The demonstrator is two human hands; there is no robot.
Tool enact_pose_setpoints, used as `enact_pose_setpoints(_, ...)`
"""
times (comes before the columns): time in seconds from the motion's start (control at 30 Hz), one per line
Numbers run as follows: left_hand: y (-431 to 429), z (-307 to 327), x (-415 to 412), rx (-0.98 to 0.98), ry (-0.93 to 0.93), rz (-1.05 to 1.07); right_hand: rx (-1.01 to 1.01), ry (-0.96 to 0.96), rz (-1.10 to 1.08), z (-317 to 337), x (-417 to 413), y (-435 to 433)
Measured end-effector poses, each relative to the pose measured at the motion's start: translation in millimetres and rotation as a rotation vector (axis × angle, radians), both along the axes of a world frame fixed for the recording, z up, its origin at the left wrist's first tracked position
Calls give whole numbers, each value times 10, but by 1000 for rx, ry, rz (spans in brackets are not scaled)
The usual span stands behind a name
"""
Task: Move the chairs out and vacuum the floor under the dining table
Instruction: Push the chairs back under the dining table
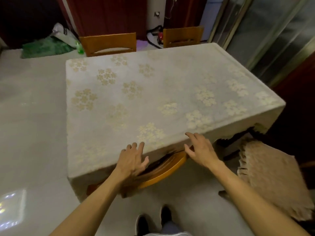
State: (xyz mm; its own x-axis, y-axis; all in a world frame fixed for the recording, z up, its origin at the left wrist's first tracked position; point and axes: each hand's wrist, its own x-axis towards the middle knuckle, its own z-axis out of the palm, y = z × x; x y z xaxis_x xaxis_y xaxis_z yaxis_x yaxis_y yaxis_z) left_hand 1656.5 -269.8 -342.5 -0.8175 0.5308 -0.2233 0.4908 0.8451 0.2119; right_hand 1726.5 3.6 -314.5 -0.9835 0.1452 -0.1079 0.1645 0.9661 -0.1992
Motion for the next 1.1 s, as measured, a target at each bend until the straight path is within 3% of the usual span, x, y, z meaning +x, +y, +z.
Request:
enact_pose_setpoints(0.23, 915, 529, 163, 26, 104, -221, -1, 71, -255, 342, 889, 864)
enact_pose_setpoints(0.43, 2244, 730, 666, -31, 203, -451, -52, 93, -539, 531, 2127, 1809)
enact_pose_setpoints(0.8, 4760, 947, 2468, -1, 176, -827, -40, 40, -969, 746, 4832, 3323)
enact_pose_setpoints(1.1, 6212, 1008, 3596, 47, 203, -1095, -76, 67, -1213, 825, 6060, 3930)
